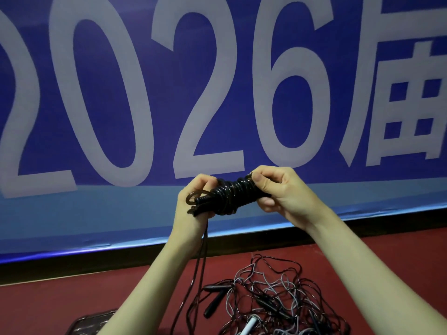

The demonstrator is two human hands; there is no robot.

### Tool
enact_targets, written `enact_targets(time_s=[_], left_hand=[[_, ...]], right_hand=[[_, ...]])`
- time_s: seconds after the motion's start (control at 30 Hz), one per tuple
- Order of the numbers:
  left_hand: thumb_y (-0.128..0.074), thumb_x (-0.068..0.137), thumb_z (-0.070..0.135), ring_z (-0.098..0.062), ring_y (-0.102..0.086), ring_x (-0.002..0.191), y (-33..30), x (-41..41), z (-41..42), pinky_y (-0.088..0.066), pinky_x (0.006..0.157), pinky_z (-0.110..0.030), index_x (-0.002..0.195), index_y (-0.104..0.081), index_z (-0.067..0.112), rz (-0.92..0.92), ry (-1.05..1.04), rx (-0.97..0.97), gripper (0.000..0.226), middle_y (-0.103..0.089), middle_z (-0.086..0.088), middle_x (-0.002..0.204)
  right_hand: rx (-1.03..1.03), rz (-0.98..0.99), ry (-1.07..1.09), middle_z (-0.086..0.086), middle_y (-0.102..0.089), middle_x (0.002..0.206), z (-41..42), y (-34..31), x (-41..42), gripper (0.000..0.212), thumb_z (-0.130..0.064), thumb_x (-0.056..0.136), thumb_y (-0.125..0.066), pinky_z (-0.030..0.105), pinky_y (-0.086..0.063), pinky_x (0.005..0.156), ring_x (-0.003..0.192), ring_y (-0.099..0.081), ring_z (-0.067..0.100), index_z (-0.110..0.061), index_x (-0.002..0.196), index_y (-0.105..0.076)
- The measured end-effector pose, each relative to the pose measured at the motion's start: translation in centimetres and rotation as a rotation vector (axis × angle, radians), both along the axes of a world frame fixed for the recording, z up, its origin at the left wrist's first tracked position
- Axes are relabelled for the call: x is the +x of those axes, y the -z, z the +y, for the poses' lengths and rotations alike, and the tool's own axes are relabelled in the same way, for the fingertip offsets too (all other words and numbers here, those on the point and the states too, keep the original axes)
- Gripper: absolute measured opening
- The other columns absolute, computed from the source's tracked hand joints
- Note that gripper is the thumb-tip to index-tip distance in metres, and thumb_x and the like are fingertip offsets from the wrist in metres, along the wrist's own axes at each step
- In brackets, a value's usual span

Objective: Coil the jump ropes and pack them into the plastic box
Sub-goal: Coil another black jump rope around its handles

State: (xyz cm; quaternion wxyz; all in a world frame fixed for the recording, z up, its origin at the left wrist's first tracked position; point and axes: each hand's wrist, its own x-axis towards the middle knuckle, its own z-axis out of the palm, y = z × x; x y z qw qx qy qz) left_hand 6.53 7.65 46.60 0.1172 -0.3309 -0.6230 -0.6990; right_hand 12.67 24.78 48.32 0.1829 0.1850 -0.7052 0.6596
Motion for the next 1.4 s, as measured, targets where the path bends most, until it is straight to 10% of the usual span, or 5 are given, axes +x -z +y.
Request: enact_targets(time_s=[0.13,0.7,0.93,1.23,1.4], left_hand=[[-0.043,0.09,-0.006,-0.008,-0.048,0.044,0.1,0.8,1.0,-0.033,0.044,-0.015,0.079,-0.058,0.007,-0.066,-0.162,0.081,0.023,-0.059,-0.006,0.061],[-0.033,0.102,0.009,-0.006,-0.029,0.047,1.6,0.3,2.0,-0.025,0.045,-0.02,0.07,-0.049,0.014,-0.164,-0.149,0.016,0.036,-0.038,0.008,0.053],[-0.036,0.103,0.03,-0.021,-0.038,0.055,3.2,0.8,2.1,-0.03,0.054,-0.034,0.098,-0.056,0.014,0.225,-0.29,-0.588,0.026,-0.042,0.002,0.059],[-0.026,0.105,0.033,-0.03,-0.047,0.074,0.4,2.3,1.4,-0.029,0.06,-0.031,0.093,-0.032,0.018,0.617,-0.63,-1.153,0.021,-0.042,0.003,0.086],[-0.043,0.101,0.037,-0.031,-0.064,0.079,-1.6,3.2,0.2,-0.026,0.054,-0.029,0.099,-0.056,0.017,0.781,-0.655,-1.159,0.024,-0.059,0.001,0.089]], right_hand=[[-0.033,-0.013,0.055,0.011,-0.046,0.071,-0.5,0.2,-0.3,0.028,-0.023,0.094,-0.054,0.017,-0.026,0.041,0.043,-0.034,0.008,0.003,0.083,-0.057],[-0.29,-0.081,0.249,0.013,-0.035,0.085,-1.7,1.0,-1.2,0.029,-0.016,0.099,-0.054,0.019,-0.028,0.038,0.044,-0.036,0.011,0.011,0.089,-0.055],[-0.544,-0.086,0.411,0.012,-0.048,0.077,-0.1,0.6,-1.6,0.024,-0.017,0.099,-0.054,0.019,-0.034,0.039,0.044,-0.039,0.008,0.0,0.082,-0.055],[-0.19,0.065,0.612,0.013,-0.047,0.069,1.6,1.6,-2.2,0.03,-0.019,0.099,-0.055,0.026,-0.036,0.044,0.049,-0.043,0.016,-0.001,0.075,-0.058],[0.165,0.138,0.645,-0.013,-0.048,0.05,2.2,0.4,-1.0,0.025,-0.022,0.095,-0.061,0.019,-0.036,0.046,0.043,-0.041,0.009,-0.016,0.071,-0.062]])
